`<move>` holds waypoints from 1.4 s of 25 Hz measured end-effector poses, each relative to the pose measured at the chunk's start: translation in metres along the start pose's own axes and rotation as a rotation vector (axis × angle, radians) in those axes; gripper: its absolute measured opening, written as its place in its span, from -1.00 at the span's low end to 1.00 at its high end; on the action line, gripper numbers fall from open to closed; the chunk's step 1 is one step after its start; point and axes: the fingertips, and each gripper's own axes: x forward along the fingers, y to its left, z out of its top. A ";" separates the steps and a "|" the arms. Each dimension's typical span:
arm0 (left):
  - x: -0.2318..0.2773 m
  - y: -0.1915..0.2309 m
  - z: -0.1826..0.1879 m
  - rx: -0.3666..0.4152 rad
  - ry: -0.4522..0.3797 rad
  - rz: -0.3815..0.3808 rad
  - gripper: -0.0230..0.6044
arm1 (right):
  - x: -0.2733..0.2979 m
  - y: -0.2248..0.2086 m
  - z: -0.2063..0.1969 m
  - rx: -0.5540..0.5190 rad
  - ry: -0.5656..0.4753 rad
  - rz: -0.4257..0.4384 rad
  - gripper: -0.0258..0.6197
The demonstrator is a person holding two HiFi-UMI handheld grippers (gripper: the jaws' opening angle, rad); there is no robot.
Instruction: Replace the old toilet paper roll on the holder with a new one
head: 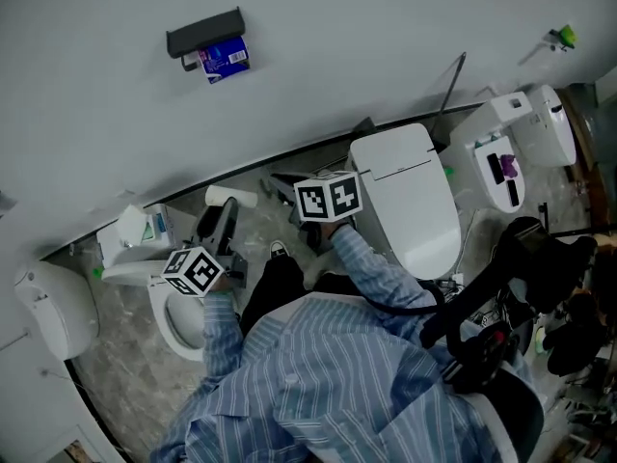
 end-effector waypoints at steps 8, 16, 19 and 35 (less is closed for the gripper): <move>-0.031 -0.069 -0.076 -0.014 0.023 0.041 -0.37 | -0.072 -0.017 -0.063 0.010 0.042 0.029 -0.85; -0.076 -0.110 -0.127 -0.007 0.045 0.088 -0.38 | -0.113 -0.008 -0.123 0.040 0.069 0.085 -0.85; -0.088 -0.117 -0.131 0.005 0.050 0.089 -0.37 | -0.122 0.000 -0.132 0.030 0.062 0.086 -0.85; -0.163 -0.106 -0.114 0.047 0.101 0.012 -0.37 | -0.106 0.070 -0.172 0.061 0.013 0.058 -0.85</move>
